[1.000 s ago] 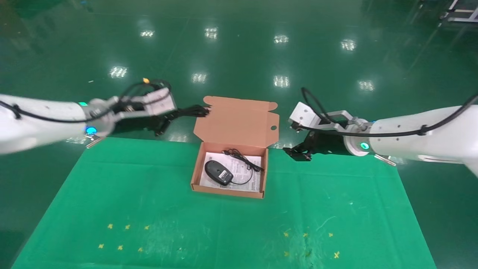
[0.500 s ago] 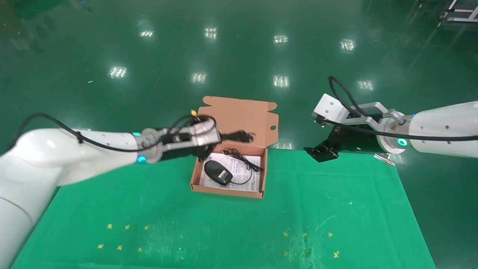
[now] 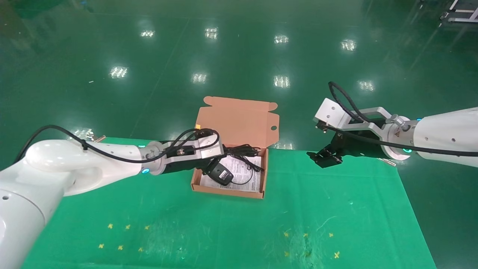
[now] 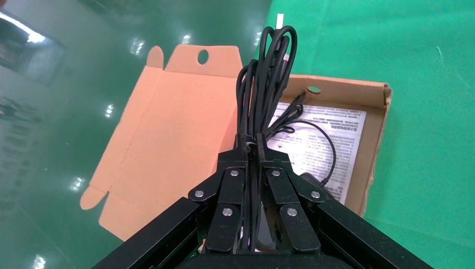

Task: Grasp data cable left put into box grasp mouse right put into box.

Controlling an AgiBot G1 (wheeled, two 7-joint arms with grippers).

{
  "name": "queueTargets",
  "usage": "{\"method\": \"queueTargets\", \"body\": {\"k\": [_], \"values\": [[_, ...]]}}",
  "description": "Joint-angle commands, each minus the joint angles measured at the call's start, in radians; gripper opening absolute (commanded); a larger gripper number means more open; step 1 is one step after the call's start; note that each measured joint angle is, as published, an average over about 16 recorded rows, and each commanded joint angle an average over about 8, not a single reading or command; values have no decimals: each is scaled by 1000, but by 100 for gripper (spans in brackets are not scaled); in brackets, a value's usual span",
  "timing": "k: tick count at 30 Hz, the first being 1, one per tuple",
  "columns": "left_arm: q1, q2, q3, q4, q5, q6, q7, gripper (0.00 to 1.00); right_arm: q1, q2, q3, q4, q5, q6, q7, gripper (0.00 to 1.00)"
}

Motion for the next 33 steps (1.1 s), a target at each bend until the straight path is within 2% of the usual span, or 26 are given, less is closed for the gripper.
{"method": "queueTargets", "body": {"k": [1,16,23,29,33], "values": [[-5,4,0,18,-4,3,2,100,1,4,-2,10,-9,-1,8,100],[0,-31,-1,-17,-9,8,-24,100,1,1,2,0,3,3,0,100],[-65,-57,-8,-58,2,-92,-34,100,37,12,22,2,-6,17,-3,100],[-127,-70,-16,-80,11,-176,-24,100,93,8,19,3,-54,-17,-11,100],[-135,-87,-27,-104,-5,-180,-36,100,101,6,28,5,-60,-41,-21,100]]}}
